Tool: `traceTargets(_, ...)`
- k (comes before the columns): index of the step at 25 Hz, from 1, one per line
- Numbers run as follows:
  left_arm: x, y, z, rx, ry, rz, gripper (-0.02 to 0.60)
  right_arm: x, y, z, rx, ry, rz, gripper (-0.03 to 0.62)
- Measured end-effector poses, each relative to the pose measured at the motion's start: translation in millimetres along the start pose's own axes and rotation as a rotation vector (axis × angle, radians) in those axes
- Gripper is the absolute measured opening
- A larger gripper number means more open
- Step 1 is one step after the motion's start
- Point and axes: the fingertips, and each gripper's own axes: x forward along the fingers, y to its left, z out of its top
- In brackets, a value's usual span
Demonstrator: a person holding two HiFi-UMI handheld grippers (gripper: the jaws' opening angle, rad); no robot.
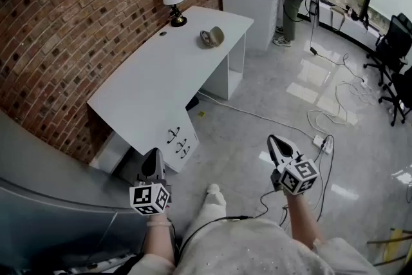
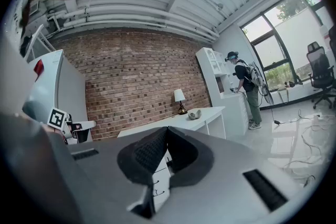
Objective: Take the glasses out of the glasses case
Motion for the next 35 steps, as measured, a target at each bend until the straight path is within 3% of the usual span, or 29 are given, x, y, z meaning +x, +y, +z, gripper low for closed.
traceTargets(21,118.9,67.3,-7.9,-0.033,0.026,-0.018,0.006,128.6,-33.9,-3.5,0.016,0.061,-0.034,0.005)
traceTargets(31,189.1,97.2,-14.5,-0.035,0.043,-0.084,0.006,184.1,-53.8,-7.1,0.074,0.037,-0.111,0.008)
traceTargets(35,204.9,100.6,-15.7,-0.037,0.044,-0.111,0.006,193.9,-59.6,-6.3,0.103,0.02,-0.138,0.039)
